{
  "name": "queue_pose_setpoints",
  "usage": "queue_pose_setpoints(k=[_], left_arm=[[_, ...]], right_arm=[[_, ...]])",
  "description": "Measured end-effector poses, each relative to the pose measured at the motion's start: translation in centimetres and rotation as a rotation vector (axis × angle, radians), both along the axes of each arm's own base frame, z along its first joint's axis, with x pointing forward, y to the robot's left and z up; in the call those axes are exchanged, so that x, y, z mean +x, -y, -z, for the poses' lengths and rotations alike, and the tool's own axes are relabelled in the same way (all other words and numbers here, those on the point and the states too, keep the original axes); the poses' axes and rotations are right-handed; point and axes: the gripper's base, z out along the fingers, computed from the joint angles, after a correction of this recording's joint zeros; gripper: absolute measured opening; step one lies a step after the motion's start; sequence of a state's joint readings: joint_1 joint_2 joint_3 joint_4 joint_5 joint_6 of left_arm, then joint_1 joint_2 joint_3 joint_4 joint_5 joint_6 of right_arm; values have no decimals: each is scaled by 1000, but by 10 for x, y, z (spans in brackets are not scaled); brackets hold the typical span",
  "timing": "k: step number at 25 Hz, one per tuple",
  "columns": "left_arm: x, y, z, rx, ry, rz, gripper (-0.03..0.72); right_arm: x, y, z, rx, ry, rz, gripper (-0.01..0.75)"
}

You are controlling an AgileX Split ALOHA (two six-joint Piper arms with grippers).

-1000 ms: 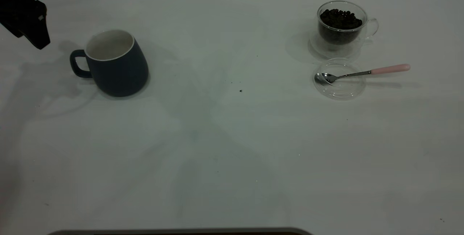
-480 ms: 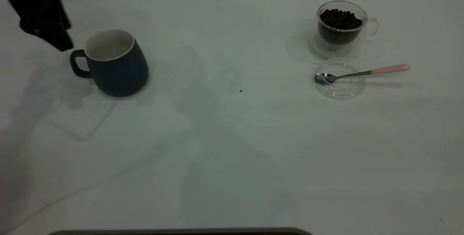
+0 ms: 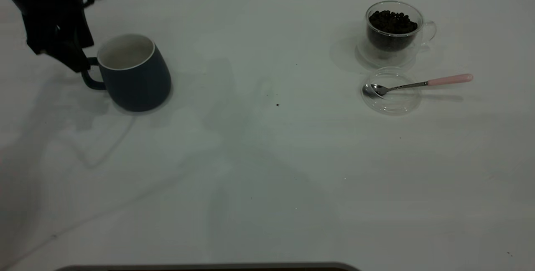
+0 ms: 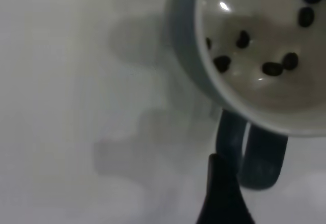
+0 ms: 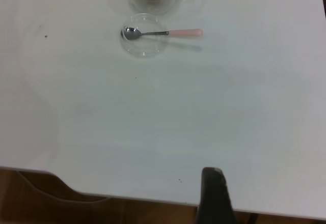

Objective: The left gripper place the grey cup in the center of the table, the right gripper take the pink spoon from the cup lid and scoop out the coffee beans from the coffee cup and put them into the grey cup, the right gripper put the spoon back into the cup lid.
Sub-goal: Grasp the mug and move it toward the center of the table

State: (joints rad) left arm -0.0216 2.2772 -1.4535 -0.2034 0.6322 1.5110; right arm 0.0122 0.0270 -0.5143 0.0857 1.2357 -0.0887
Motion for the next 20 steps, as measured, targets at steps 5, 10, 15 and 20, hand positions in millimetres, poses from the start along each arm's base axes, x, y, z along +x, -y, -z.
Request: queue_pose_setpoints(k=[5,10,15,20], left_arm=[[0,4,14,3,-10,9,567],[1,18,24,11,13,62,567],[1,46,24,8,51,113,567],[1,72,25,-46,84,67,567]], right_arm=[[0,0,0,0,0,0,578],[0,0,0,0,0,0,578],[0,0,0,0,0,0,578],[0,0,0,0,0,0,578]])
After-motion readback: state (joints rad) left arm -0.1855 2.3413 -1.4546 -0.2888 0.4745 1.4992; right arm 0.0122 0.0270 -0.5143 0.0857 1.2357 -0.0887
